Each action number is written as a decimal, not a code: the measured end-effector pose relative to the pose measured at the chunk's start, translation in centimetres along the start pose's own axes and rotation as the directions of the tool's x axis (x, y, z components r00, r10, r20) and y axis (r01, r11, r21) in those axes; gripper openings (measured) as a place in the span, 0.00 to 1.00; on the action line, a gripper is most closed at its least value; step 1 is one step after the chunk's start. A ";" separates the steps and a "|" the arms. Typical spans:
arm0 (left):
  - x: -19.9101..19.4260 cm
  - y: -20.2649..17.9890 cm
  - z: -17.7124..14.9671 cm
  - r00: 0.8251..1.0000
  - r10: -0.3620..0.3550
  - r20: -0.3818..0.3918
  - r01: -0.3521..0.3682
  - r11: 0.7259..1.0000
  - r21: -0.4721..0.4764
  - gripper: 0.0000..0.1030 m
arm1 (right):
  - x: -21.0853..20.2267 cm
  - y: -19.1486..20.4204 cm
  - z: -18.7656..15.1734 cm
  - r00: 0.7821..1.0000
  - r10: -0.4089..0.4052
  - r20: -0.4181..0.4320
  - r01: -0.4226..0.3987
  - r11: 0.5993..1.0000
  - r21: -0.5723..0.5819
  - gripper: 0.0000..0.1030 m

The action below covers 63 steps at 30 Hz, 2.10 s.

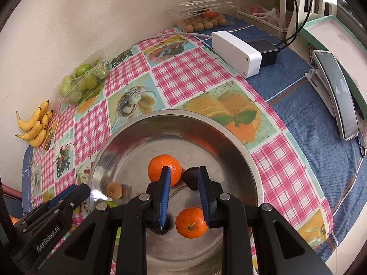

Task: Organize fruits
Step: 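Open both grippers to drop the kiwi and plum into the silver bowl, then move the left gripper toward a tangerine while the right gripper approaches a green mango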

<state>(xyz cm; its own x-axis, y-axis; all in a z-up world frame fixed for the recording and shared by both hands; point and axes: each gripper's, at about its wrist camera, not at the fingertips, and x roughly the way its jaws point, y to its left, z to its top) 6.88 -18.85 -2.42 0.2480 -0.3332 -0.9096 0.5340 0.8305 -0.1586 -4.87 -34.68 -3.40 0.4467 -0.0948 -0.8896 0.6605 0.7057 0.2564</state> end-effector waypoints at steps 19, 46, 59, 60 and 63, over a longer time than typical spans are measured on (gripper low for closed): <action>0.8 4.7 -0.5 0.992 0.124 -0.036 -0.129 0.977 -0.170 0.79 | 1.4 2.3 -0.9 0.999 -0.020 -0.039 0.015 0.994 -0.111 0.67; 0.7 6.4 -0.6 0.977 0.214 -0.013 -0.212 0.953 -0.219 1.00 | 1.8 3.2 -1.1 0.999 -0.024 -0.028 0.019 0.987 -0.162 0.93; -0.4 6.7 -1.2 0.987 0.161 0.009 -0.155 0.961 -0.230 1.00 | 0.9 3.5 -1.6 1.000 0.010 -0.021 -0.013 0.987 -0.157 0.93; -0.6 6.8 -1.2 0.988 0.156 0.015 -0.148 0.961 -0.233 1.00 | 0.8 3.7 -1.7 1.000 0.013 -0.020 -0.017 0.987 -0.160 0.93; -1.5 7.1 -1.4 0.989 0.144 0.034 -0.132 0.962 -0.238 1.00 | 0.5 4.2 -2.0 0.999 0.027 -0.022 -0.030 0.984 -0.177 0.93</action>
<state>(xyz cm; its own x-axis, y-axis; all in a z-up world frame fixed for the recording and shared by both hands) 9.17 -11.82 -2.74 0.3496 -0.2253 -0.9094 0.2892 0.9492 -0.1240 -3.08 -30.39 -3.56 0.4506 -0.0604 -0.8907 0.5298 0.8211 0.2123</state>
